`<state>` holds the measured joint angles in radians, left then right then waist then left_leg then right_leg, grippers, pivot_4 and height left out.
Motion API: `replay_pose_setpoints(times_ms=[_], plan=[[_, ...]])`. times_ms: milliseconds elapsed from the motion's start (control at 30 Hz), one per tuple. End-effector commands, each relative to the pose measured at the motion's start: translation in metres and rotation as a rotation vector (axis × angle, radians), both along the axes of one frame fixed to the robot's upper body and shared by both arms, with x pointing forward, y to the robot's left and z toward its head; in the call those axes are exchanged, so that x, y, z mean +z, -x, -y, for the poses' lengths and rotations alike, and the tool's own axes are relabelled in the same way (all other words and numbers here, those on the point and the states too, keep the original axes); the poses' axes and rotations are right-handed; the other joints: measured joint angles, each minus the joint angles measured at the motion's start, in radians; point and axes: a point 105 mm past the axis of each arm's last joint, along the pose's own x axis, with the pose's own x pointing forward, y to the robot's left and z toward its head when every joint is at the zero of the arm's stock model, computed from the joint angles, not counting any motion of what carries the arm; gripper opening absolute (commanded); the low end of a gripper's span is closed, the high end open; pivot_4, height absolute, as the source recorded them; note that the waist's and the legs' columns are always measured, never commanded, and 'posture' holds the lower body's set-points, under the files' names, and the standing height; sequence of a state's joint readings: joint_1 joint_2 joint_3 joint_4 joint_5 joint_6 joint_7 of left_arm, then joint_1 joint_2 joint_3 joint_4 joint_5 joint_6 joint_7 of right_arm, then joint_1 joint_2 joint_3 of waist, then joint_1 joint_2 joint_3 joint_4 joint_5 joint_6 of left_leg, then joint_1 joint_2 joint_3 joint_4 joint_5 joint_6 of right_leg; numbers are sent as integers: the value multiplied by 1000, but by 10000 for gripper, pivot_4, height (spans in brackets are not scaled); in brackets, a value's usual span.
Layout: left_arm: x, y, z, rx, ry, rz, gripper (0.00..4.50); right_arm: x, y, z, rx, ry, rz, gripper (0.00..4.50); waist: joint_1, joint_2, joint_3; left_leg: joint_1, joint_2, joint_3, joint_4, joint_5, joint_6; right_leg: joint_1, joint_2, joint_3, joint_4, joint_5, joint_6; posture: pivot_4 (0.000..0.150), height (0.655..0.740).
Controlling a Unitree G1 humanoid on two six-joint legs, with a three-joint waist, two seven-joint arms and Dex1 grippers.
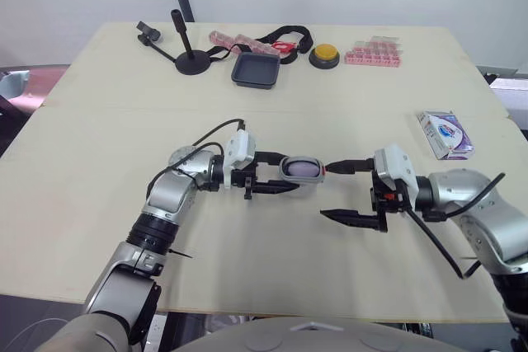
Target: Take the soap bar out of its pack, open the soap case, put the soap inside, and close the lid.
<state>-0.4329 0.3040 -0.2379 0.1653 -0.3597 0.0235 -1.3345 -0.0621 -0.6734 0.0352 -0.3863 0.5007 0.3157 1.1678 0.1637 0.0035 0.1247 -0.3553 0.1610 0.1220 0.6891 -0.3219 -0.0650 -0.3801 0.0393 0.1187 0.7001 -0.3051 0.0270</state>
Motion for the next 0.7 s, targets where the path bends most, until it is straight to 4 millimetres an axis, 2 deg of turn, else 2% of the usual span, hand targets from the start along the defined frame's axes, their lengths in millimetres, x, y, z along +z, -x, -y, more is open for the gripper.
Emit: replay_pose_setpoints(times_ms=[33, 200, 267, 400, 467, 600, 700], plan=[[3, 2, -9, 0, 16, 26, 19347, -3, 5, -2, 30, -9, 49, 44796, -3, 0, 0, 0, 0, 0, 0, 0, 0, 0, 0, 0, -1, 0, 0, 1500, 7400], [-6, 3, -16, -6, -16, 13, 19347, -9, 4, -3, 18, -2, 70, 44796, -7, 0, 0, 0, 1, 0, 0, 0, 0, 0, 0, -1, 0, 0, 0, 1500, 7400], [-10, 4, -17, -15, -33, 23, 19347, -10, 3, -4, 11, -7, 73, 44796, -7, 0, 0, 6, 1, 0, 0, 0, 0, 0, -1, -2, 0, 0, 0, 1500, 7400], [-12, 4, -14, 4, -32, 36, 19347, -6, -2, 3, -63, -15, 94, 44796, -6, 0, 0, 4, 0, 0, -1, 0, 0, 0, 0, -2, 0, 0, 0, 1500, 7400], [-10, 1, -13, 36, -17, 30, 19347, 1, -1, 16, -131, -33, 98, 44796, -2, 0, 0, 0, 0, 0, -1, 0, 0, 0, -1, -2, -1, 0, 0, 1500, 7400], [-7, -2, -14, 52, -10, 30, 19347, 11, 7, 57, -331, -83, 77, 44796, 8, 0, 0, -1, 0, -1, -1, 0, 0, 0, -2, -3, -2, 0, 0, 1500, 7400], [-4, -2, -13, 47, -6, 31, 19347, 21, 16, 99, -513, -106, 119, 44796, 7, 0, -1, -2, 0, -1, -1, 0, 0, 0, -2, -3, -4, 0, 0, 1500, 7400]])
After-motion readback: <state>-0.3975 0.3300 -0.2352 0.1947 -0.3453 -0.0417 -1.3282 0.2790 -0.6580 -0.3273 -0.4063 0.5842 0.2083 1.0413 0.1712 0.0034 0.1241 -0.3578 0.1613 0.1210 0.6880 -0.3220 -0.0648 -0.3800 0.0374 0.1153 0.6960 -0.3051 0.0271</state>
